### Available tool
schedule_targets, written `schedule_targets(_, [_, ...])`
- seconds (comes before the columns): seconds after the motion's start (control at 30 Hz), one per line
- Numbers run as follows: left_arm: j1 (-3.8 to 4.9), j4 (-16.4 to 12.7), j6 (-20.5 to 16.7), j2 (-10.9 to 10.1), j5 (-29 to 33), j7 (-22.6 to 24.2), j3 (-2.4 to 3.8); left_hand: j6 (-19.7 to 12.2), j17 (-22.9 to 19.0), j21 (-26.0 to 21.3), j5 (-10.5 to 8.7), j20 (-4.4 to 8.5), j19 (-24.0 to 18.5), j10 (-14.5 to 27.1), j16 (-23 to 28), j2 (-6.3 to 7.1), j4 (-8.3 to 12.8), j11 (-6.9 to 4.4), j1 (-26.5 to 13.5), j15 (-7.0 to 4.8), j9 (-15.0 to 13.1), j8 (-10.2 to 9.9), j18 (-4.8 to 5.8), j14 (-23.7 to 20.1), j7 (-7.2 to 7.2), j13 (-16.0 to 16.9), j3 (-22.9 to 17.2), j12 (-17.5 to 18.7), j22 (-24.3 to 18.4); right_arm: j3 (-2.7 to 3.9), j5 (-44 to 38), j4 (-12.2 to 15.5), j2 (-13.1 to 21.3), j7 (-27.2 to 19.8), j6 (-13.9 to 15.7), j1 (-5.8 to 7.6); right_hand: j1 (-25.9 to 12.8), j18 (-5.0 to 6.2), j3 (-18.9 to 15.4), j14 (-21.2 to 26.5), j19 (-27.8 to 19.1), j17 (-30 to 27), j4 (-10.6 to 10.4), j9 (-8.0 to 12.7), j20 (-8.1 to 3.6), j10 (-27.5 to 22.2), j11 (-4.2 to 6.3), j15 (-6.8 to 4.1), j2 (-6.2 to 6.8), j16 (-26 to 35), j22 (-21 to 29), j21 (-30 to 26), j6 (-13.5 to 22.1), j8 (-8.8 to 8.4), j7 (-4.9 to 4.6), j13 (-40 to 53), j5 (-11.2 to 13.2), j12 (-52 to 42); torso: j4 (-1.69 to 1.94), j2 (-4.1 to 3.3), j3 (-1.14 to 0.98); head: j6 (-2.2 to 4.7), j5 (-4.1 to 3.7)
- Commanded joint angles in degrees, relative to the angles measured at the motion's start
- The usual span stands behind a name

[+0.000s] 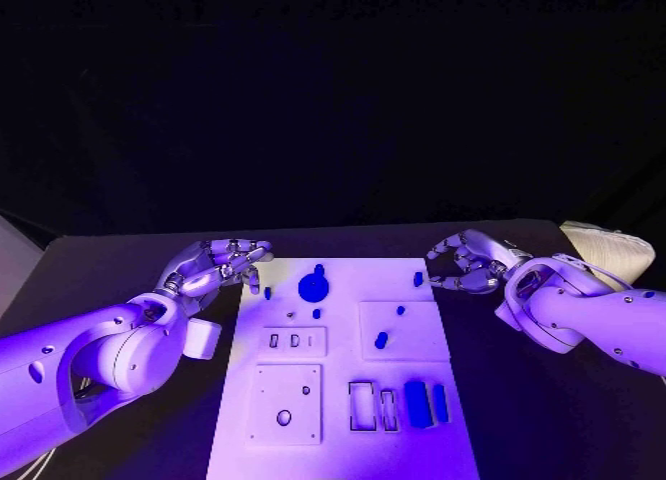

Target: Assemble the parts on the task board

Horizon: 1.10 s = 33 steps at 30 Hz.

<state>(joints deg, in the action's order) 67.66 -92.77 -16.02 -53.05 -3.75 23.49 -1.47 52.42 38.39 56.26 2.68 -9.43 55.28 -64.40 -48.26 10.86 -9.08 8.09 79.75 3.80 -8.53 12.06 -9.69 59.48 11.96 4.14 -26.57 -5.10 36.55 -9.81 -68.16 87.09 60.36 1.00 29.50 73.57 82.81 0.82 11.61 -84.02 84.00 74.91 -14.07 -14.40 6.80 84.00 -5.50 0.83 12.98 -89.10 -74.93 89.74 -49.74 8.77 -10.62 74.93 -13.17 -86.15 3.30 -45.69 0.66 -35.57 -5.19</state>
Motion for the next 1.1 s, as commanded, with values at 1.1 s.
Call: schedule_targets(1.1, [0.06,0.0,1.1,0.0,0.0,0.4,0.04,-0.5,-0.1,0.3,0.17,0.14,-0.5,0.3,-0.3,-0.10,0.0,-0.07,-0.6,0.08,-0.1,-0.3,-0.87,-0.4,-0.02,-0.1,-0.5,-0.1,0.1,-0.09,0.6,-3.2,-4.4,0.5,1.5,-2.95,3.0,-0.82,1.4,-5.4,6.0,12.7,-0.3,-0.3,0.09,2.4,0.37,0.07,-2.12,-0.1,-15.1,0.3,-3.1,1.56,0.72,11.6,-0.3,-0.7,0.20,-0.30,-0.24,-0.35,0.09])
